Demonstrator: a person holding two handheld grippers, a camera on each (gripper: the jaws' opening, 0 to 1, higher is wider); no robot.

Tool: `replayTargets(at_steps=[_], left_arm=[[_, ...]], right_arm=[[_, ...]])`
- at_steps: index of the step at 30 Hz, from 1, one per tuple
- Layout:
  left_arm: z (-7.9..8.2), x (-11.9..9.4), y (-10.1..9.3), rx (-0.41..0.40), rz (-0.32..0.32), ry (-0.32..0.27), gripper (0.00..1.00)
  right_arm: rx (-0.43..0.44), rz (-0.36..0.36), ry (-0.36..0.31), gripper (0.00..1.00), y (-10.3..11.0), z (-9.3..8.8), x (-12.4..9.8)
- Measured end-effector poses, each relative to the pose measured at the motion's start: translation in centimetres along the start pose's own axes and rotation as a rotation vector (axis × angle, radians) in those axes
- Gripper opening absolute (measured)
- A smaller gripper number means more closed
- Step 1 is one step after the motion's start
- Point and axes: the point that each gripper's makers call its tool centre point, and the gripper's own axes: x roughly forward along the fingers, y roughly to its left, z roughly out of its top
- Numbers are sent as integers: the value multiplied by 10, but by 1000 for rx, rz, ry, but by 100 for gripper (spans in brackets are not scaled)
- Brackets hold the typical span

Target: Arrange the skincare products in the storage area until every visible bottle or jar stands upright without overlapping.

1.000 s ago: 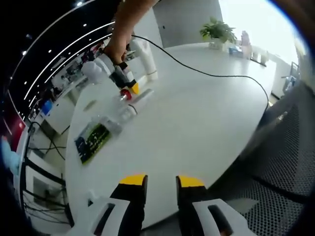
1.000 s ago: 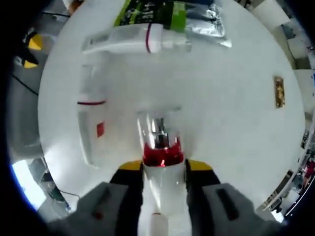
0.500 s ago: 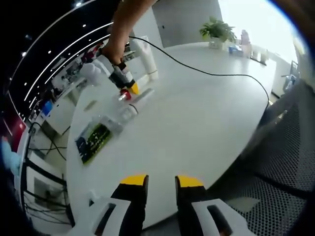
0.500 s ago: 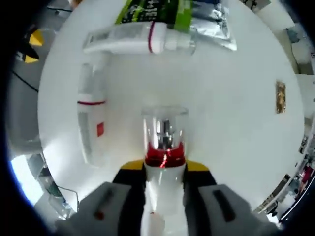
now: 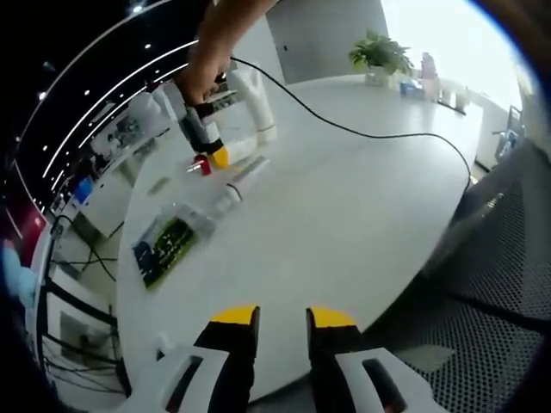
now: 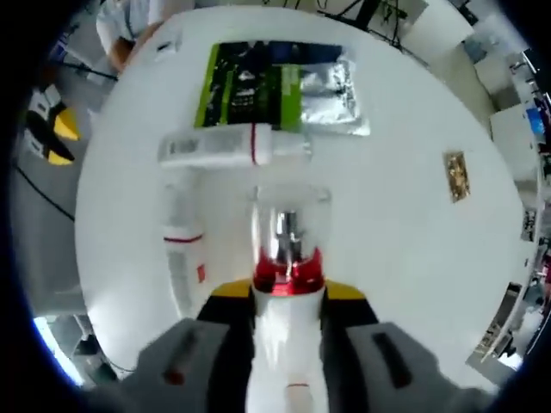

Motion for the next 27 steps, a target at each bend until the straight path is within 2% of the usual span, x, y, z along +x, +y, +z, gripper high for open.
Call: replayTargets(at_steps=[9,11,16,27], left_arm=[[1,0,-1,5,1,-3,23],[2,-1,-2,12,-3,-6,23],[2,-1,-4,19,-11,-7,23],[1,-1,-7,30,-23,4,23]], right_arm=[[75,-52,-68,26,8,1,-14],[130,-71,-112,26,11,2,-22],[160,-108,-168,26,15,3,-29],[256,-184,-254,26,21,-7,-47]])
